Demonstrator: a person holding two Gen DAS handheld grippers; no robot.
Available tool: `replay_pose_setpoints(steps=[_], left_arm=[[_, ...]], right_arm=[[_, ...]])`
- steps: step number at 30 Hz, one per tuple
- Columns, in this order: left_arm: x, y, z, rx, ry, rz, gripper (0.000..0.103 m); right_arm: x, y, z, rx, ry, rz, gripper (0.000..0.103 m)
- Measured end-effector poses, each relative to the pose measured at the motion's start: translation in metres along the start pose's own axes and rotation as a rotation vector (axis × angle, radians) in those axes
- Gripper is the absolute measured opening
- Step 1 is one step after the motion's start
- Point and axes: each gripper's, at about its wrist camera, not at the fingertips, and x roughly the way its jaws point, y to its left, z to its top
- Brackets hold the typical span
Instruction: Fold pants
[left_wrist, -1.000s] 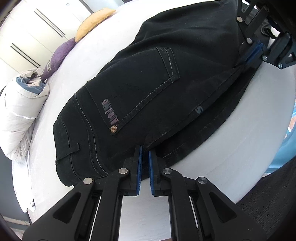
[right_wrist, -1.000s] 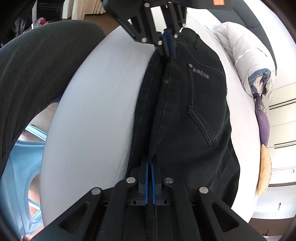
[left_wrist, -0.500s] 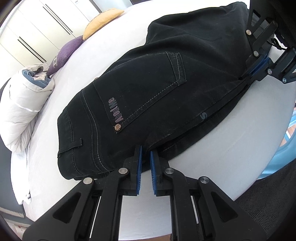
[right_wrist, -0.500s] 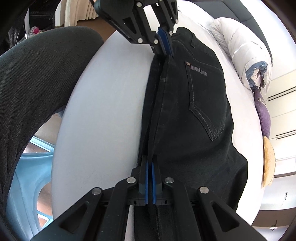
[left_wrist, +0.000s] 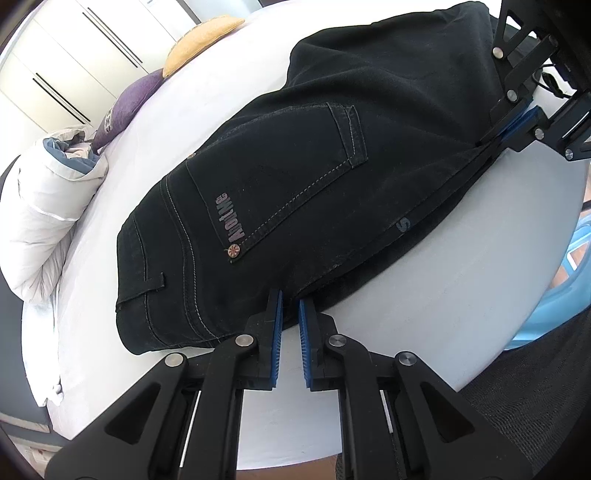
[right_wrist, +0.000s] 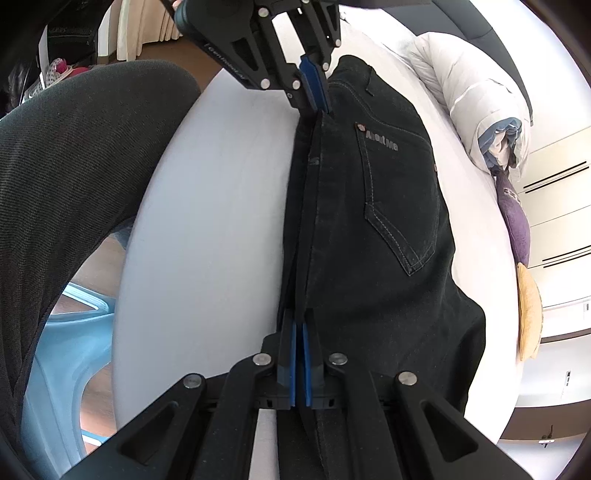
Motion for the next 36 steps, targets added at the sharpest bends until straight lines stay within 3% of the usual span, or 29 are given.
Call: replay_pose_setpoints(steps=[6,10,14,18,21,23,25,26,27,28,32,34,36], left_arm=[[0.004,0.002,0.002,-0.009,0.012,0.004,0.012],[0.001,0.001,0.001,0.026,0.098,-0.003,0.015],[-0.012,0.016,-0.007,-0.021,0.154,-0.03,0.015],[-0.032,0.039,0.028,-0.16,0.043,-0.032,0.015],[-0.025,0.038,0.073,-0.167,-0.023,-0.036,0.015],[-0.004,0.031,0.096,-0.154,-0.012,-0.045,0.015],[0.031,0.023,0.108,-0.149,0.047,-0.06,0.015],[0.051,0.02,0.108,-0.156,0.098,-0.069,0.015],[0.064,0.015,0.108,-0.173,0.127,-0.08,0.015],[0.067,0.016,0.106,-0.205,0.094,-0.075,0.015],[0.057,0.018,0.114,-0.205,0.125,-0.06,0.015],[0.044,0.019,0.124,-0.229,0.111,-0.064,0.015],[0.027,0.015,0.143,-0.248,0.045,-0.095,0.015]], right_arm=[[0.006,0.0,-0.001,0.025,0.0,0.019,0.006],[0.011,-0.006,-0.003,0.082,-0.006,0.046,0.007],[0.012,-0.007,-0.003,0.101,-0.012,0.04,0.007],[0.014,-0.009,-0.005,0.157,-0.027,0.032,0.007],[0.013,-0.016,-0.008,0.24,-0.048,0.035,0.007],[0.01,-0.021,-0.014,0.304,-0.066,0.037,0.013],[0.006,-0.03,-0.024,0.408,-0.077,0.058,0.026],[0.004,-0.035,-0.031,0.46,-0.078,0.085,0.045],[-0.002,-0.039,-0.043,0.54,-0.089,0.109,0.056],[-0.008,-0.042,-0.054,0.6,-0.101,0.127,0.056],[-0.041,-0.055,-0.124,0.941,-0.202,0.256,0.056],[-0.052,-0.059,-0.185,1.218,-0.271,0.341,0.056],[-0.057,-0.055,-0.248,1.465,-0.298,0.351,0.056]])
